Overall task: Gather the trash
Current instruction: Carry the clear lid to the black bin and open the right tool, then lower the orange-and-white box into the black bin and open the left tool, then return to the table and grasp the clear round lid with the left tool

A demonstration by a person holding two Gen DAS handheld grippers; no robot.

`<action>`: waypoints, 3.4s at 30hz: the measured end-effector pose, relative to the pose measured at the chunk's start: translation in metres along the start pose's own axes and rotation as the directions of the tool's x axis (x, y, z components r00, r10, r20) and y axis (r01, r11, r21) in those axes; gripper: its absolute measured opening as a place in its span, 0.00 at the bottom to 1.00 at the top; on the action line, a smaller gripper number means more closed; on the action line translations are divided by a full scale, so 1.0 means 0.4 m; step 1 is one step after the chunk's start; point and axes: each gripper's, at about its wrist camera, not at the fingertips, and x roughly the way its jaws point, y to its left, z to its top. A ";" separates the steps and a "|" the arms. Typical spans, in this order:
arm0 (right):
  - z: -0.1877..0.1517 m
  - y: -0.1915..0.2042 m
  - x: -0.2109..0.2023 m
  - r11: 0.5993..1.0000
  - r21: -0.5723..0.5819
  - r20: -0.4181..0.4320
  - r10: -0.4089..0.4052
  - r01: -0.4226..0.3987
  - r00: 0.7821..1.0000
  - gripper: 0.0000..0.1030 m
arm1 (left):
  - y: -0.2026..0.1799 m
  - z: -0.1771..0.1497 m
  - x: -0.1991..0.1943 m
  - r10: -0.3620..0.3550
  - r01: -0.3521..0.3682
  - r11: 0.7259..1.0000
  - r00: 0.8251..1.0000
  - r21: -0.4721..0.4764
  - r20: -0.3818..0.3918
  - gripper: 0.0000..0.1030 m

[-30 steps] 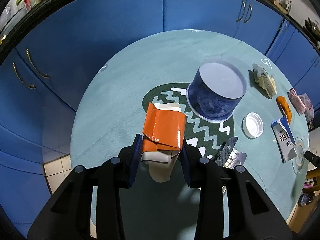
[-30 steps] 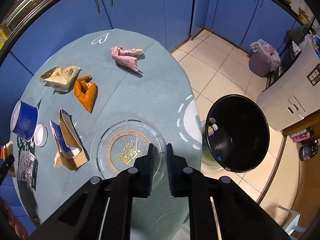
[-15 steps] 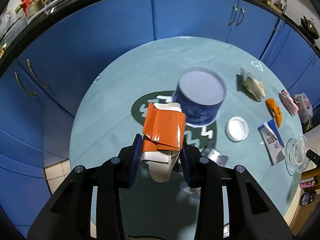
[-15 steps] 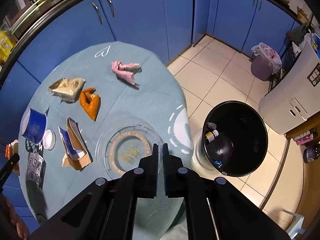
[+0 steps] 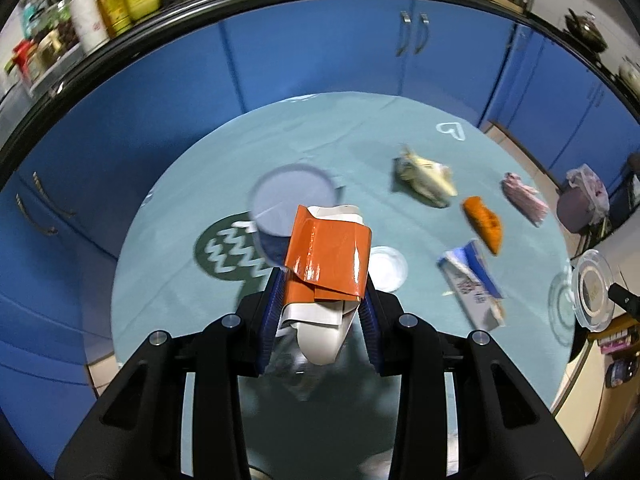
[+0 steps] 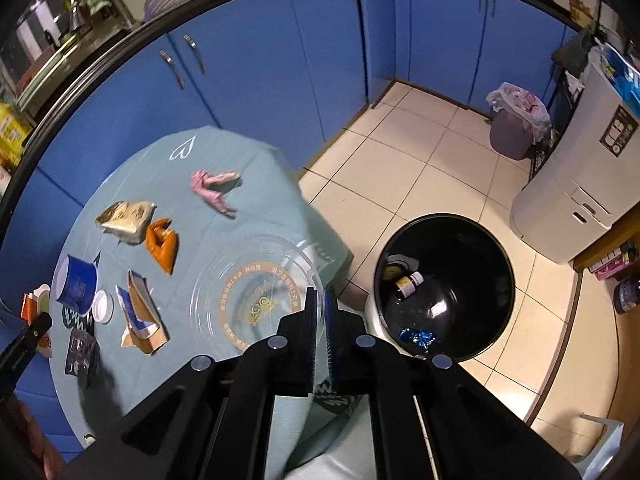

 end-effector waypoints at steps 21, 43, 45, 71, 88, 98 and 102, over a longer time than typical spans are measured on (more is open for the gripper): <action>0.046 -0.280 -0.048 0.987 0.159 0.048 -0.039 0.031 0.998 0.05 | -0.373 0.057 -0.038 -0.103 0.095 0.970 0.994 0.223 0.025 0.36; 0.083 -0.395 -0.061 0.985 0.144 0.062 -0.104 0.094 0.993 0.07 | -0.684 0.072 -0.084 -0.204 0.171 0.896 0.978 0.409 0.037 0.36; 0.085 -0.407 -0.057 0.983 0.150 0.051 -0.117 0.108 0.992 0.07 | -0.706 0.071 -0.089 -0.211 0.176 0.890 0.977 0.422 0.037 0.36; 0.072 -0.476 -0.072 0.969 0.175 0.080 -0.190 0.174 0.978 0.74 | -0.860 0.043 -0.102 -0.290 0.259 0.824 0.957 0.504 -0.017 0.37; 0.050 -0.580 -0.136 0.930 0.261 0.112 -0.296 0.259 0.949 0.76 | -1.004 0.026 -0.131 -0.373 0.349 0.761 0.925 0.547 -0.073 0.72; 0.046 -0.549 -0.132 0.941 0.249 0.118 -0.264 0.229 0.957 0.76 | -0.966 0.033 -0.122 -0.344 0.331 0.792 0.936 0.512 -0.073 0.79; 0.047 -0.494 -0.150 0.968 0.200 0.221 -0.194 0.151 0.956 0.76 | -0.920 0.037 -0.123 -0.319 0.301 0.818 0.947 0.491 -0.049 0.79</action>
